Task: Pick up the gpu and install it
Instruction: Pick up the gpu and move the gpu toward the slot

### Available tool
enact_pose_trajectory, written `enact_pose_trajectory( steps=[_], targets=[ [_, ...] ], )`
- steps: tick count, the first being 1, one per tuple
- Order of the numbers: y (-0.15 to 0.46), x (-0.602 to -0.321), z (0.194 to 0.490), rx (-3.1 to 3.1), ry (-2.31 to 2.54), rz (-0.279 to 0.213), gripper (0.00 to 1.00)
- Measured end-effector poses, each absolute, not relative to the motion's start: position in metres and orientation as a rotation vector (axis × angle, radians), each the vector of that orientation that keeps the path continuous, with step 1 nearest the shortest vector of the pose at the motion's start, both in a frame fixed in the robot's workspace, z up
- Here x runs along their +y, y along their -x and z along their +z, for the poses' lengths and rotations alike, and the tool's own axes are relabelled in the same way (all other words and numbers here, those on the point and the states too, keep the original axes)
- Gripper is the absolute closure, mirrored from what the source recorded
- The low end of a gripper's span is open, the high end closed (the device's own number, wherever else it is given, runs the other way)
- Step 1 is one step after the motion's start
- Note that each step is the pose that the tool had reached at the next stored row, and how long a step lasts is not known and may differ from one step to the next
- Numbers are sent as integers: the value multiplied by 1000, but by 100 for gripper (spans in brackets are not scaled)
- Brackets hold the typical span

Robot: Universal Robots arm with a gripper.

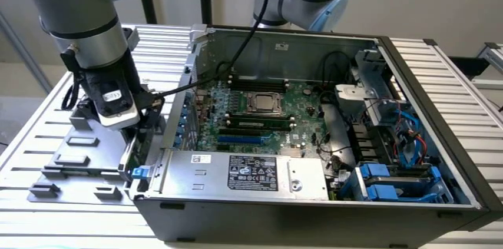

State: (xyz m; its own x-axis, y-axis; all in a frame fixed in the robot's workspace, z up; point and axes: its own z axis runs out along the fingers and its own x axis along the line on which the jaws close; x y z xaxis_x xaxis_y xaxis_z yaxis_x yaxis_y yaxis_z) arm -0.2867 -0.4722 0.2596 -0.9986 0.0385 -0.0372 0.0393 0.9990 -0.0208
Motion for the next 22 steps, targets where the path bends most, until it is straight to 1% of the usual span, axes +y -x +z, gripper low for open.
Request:
enact_pose_trajectory(
  steps=[9, 22],
  targets=[
    [287, -472, 292, 3115, -60, -34, 74],
    [284, -472, 351, 3131, -59, -35, 74]
  ],
)
